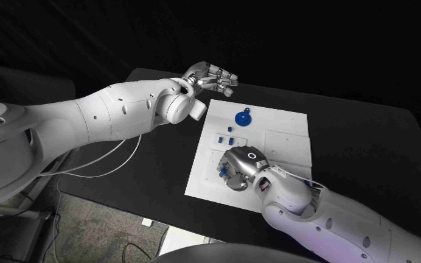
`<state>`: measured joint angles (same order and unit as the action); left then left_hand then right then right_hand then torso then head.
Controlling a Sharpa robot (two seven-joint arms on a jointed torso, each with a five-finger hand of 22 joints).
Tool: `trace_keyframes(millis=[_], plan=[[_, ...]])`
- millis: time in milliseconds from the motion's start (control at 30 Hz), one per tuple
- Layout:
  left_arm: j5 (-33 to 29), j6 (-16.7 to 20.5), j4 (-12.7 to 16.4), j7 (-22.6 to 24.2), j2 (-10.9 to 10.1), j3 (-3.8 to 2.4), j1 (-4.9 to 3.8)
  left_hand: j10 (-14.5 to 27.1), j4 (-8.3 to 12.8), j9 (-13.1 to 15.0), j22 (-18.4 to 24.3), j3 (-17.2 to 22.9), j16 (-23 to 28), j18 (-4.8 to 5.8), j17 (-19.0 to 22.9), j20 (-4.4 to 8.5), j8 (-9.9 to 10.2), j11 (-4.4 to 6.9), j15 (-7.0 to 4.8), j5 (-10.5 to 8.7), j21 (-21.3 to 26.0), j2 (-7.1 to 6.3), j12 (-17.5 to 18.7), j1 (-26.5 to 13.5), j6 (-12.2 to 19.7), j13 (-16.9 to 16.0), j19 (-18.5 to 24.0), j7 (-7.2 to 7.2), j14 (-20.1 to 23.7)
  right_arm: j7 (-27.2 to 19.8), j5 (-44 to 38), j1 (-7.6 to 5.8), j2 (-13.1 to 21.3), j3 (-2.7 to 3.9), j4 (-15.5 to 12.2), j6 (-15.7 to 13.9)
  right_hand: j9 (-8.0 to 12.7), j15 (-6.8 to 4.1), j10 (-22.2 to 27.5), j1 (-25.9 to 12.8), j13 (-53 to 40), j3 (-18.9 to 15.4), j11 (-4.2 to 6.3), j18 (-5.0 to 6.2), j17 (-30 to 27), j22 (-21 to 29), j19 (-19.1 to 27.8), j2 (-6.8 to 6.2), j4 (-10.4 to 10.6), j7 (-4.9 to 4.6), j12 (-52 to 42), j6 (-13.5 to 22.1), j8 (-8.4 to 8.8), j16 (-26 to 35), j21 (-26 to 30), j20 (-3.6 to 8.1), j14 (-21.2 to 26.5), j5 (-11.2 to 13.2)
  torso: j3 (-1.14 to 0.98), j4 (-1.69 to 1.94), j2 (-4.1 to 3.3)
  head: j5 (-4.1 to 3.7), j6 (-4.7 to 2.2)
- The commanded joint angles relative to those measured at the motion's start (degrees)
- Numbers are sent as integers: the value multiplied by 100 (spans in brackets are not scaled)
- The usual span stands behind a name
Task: Assemble the parts on the task board
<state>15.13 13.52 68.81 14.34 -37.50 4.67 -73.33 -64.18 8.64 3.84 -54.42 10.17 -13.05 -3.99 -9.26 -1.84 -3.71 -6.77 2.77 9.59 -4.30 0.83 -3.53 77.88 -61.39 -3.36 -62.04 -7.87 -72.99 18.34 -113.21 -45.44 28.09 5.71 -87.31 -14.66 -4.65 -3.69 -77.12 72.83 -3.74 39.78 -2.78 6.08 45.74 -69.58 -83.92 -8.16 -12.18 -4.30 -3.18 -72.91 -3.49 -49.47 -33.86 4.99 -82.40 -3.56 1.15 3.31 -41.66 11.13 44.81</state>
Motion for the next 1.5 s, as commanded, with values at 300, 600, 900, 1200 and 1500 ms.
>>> trace_keyframes(millis=[300, 600, 900, 1200, 1500], plan=[[-33, -116, -1, -42, 13, -3, -2, 44, -49, -2, 19, 4, 28, -31, 0, -12, 6, 1, 38, 12, 26, -33, 0, -35, 36, -1, 28, 5, 19, -37, 113, 29, -11, -75, 37, 17, 31, -13, -59, -94, 12, -539, 170, 100, 2, 51, -278, 29, 134, -22, -26, 106, -13, 42, 137, 12, -18, -141, -2, 0, -1, 7, 1], [-33, -126, -16, -51, 16, -2, 0, 44, -49, -2, 19, 4, 28, -31, 0, -12, 6, 1, 38, 12, 26, -33, 0, -35, 36, -1, 28, 5, 19, -61, 209, 29, 3, -80, 35, -230, 80, 49, 241, -37, 20, -710, 64, 203, -4, 151, -284, -162, 376, -94, -22, 444, -6, 15, 216, -44, -29, -58, -5, -2, -3, 11, 6], [-33, -152, -32, -74, 13, -2, 2, 44, -49, -2, 19, 4, 28, -31, 0, -12, 6, 1, 38, 12, 26, -33, 0, -35, 36, -1, 28, 5, 19, -75, 237, 29, 21, -81, 22, -497, 83, 192, 962, -45, 32, -702, -144, 332, -95, 285, -275, -474, 427, -122, -26, 710, -9, 6, 343, -195, -20, -125, -7, -1, -1, -6, 3], [-33, -171, -38, -87, 5, -1, 3, 54, -57, -2, 44, -4, 19, -33, -4, -10, 6, -1, 35, 11, 21, -38, -1, -27, 48, -2, 15, 2, 10, -124, 342, 34, 89, -80, -108, -738, 101, 343, 1832, 313, 34, -1966, -351, 542, -245, 541, -267, -552, 719, -21, -78, 1303, -10, -23, 578, -357, 13, -466, -9, 2, -2, -20, -6], [-33, -174, -41, -89, -4, -1, 4, 54, -57, -2, 44, -4, 19, -33, -4, -10, 6, -1, 35, 11, 21, -38, -1, -27, 48, -2, 15, 2, 10, -169, 561, 36, 293, -42, -403, -977, 102, 342, 1801, 423, 35, -2131, -343, 559, -333, 685, -264, -583, 982, -60, -98, 1312, -10, -77, 533, -365, 29, -464, -10, -2, 1, -55, -41]])
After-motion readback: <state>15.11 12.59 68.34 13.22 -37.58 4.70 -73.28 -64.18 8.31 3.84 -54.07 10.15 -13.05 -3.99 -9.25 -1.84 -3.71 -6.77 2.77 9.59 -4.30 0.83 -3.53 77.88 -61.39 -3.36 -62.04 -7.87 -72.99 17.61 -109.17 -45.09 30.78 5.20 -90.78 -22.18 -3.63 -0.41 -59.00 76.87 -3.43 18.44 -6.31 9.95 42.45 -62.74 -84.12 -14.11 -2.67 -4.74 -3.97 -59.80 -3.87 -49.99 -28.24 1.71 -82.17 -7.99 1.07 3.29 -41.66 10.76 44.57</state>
